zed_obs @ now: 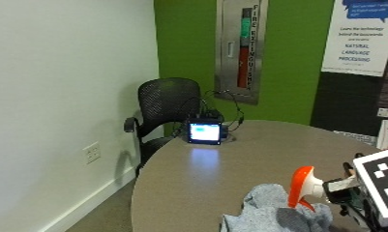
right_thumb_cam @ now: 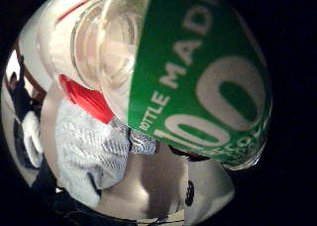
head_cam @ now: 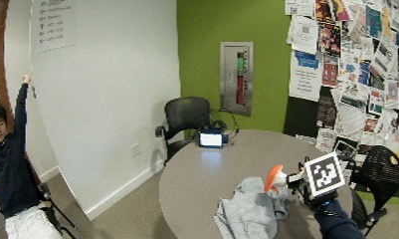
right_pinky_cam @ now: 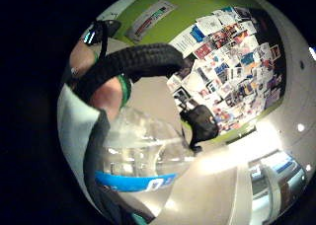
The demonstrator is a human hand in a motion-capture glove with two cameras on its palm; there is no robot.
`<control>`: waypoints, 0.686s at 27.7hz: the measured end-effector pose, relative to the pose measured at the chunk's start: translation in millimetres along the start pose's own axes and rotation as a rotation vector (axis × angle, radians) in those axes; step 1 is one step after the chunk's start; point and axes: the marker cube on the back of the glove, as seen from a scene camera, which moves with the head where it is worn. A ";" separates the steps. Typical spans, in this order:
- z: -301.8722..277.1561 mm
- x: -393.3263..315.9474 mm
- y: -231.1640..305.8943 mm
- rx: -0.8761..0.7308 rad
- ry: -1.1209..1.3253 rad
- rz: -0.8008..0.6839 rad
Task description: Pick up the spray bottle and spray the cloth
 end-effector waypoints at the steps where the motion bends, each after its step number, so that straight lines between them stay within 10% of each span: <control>1: 0.6 -0.9 -1.1 0.005 0.028 -0.008; 19: 2.6 -25.6 4.0 0.017 0.154 -0.110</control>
